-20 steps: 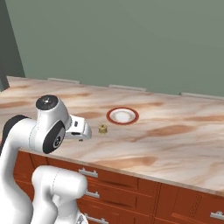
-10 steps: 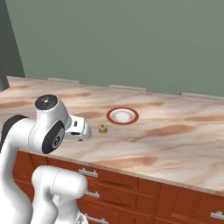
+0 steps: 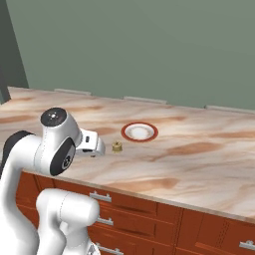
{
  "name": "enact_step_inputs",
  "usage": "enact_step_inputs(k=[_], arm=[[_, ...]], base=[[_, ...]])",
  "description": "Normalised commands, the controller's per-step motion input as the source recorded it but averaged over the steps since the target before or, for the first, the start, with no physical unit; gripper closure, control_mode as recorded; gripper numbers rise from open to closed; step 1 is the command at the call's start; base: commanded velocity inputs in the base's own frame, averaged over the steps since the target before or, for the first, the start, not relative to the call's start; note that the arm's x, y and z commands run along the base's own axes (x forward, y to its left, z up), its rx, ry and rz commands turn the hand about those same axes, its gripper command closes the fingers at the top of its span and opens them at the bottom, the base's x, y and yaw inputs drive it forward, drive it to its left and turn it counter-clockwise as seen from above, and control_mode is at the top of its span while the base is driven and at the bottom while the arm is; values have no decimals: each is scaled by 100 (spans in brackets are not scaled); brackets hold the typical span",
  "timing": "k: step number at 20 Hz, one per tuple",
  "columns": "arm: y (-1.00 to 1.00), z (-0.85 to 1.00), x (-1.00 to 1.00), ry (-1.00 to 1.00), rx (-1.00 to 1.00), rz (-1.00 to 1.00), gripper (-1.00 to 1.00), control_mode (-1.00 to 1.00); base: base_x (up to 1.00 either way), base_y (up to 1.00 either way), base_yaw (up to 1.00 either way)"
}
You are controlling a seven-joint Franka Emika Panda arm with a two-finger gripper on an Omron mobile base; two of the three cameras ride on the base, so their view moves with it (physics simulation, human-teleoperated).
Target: Pick the candle and candle from the dining table and place them in the open cabinet. Close the cabinet after placing the objects.
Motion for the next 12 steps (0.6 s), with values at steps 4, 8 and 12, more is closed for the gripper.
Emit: enact_step_inputs(k=[4,8,12], arm=[[0,-42,29,-6,0,0,-100,-100],[0,-46,43,0,0,-7,-100,-100],[0,-44,55,0,2,-11,-100,-100]], base=[[0,0,0],[0,0,0],[0,0,0]])
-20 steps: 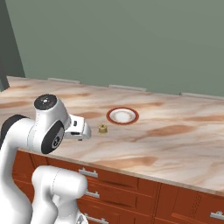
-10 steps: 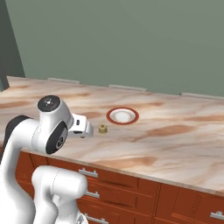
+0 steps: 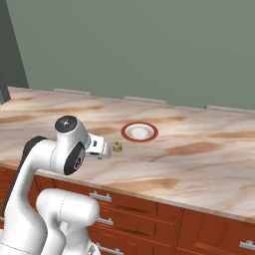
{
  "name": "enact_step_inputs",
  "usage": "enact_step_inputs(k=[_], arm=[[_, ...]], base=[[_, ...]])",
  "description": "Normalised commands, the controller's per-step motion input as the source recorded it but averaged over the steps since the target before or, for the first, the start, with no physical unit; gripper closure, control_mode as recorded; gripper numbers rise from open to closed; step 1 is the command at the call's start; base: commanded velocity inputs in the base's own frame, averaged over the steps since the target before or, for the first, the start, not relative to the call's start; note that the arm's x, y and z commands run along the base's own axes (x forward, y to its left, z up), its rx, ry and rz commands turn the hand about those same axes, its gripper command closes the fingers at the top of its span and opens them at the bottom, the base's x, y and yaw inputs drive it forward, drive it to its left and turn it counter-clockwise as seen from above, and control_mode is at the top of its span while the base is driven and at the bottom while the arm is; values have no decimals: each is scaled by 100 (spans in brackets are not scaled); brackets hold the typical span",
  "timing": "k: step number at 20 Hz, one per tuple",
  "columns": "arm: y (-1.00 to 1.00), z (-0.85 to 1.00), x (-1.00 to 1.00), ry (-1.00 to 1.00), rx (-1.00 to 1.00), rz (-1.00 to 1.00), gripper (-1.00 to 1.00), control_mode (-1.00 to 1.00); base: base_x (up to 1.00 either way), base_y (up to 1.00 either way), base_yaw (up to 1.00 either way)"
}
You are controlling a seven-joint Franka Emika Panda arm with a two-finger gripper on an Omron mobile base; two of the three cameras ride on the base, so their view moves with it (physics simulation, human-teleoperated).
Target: Pick the candle and candle from the dining table and place them in the open cabinet. Close the cabinet after placing the objects.
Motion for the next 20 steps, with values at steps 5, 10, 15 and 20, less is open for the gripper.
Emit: enact_step_inputs(k=[5,10,15,20], arm=[[0,-12,51,0,13,-11,-100,-100],[0,-13,48,0,22,-5,-100,-100],[0,0,33,5,9,0,-100,-100],[0,0,16,5,-1,0,-100,-100]], base=[[0,0,0],[0,0,0],[0,0,0],[0,0,0]])
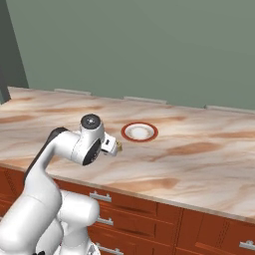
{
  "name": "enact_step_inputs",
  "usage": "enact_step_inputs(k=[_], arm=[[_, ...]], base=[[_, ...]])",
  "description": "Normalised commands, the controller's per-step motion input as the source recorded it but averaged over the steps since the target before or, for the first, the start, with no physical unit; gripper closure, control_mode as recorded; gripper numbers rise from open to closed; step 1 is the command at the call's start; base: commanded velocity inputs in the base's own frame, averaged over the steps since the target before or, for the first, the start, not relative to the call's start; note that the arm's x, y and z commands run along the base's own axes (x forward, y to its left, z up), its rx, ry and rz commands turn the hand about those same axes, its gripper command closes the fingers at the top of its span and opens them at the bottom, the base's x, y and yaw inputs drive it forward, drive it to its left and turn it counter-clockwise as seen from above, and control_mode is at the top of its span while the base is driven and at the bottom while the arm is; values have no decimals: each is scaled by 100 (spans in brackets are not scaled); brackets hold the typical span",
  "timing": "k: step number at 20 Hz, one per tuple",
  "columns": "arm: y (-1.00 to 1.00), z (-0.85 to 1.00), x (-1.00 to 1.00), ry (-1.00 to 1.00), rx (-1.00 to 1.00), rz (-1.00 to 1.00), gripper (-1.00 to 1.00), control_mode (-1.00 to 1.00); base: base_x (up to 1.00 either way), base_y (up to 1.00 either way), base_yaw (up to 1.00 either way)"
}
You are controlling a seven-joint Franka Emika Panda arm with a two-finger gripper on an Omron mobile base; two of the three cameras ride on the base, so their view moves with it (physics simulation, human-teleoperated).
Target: Pick the candle and candle from the dining table and place them in the open cabinet. Close the cabinet after placing the objects.
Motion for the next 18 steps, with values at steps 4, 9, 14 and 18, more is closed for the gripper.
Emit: enact_step_inputs(k=[4,9,14,18], arm=[[0,-1,13,2,-3,0,-100,-100],[0,-18,1,0,-8,0,-100,-100],[0,-33,0,-1,-12,3,-100,-100],[0,-21,6,-4,-8,6,-100,-100]], base=[[0,0,0],[0,0,0],[0,0,0],[0,0,0]])
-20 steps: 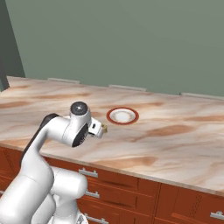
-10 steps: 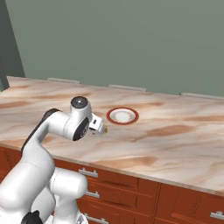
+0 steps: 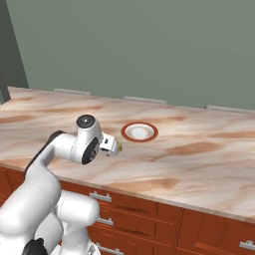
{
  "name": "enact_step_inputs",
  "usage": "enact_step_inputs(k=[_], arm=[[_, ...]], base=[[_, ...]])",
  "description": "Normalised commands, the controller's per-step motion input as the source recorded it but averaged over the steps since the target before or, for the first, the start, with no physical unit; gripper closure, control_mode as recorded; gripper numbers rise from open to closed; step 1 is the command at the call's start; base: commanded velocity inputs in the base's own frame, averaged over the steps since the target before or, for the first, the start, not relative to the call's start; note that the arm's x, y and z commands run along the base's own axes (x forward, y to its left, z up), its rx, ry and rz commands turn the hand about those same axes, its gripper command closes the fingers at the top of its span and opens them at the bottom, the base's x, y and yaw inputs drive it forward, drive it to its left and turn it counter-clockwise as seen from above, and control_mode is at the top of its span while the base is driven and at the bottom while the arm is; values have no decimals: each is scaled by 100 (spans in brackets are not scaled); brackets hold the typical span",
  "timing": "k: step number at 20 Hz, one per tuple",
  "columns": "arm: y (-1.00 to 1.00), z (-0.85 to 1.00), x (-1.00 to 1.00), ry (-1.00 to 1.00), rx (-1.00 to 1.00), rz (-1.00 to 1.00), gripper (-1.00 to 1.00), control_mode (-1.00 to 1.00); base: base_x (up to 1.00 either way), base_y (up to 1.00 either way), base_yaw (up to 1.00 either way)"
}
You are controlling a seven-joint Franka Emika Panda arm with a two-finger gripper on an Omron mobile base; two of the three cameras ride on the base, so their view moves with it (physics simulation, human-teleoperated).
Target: Pick the candle and candle from the dining table and place them in the open cabinet. Close the cabinet after placing the objects.
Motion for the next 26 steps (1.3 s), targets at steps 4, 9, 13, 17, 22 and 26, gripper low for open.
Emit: enact_step_inputs(k=[4,9,13,17,22,26], arm=[[0,-2,17,-4,-1,6,-100,-100],[0,-4,29,-1,-1,5,-100,-100],[0,-10,19,0,-4,3,-100,-100],[-1,-5,4,0,-5,0,-100,-100],[-4,0,8,0,-4,0,-100,-100],[-8,-5,25,0,-1,0,-100,-100]], base=[[0,0,0],[0,0,0],[0,0,0],[0,0,0],[0,0,0],[0,0,0]])
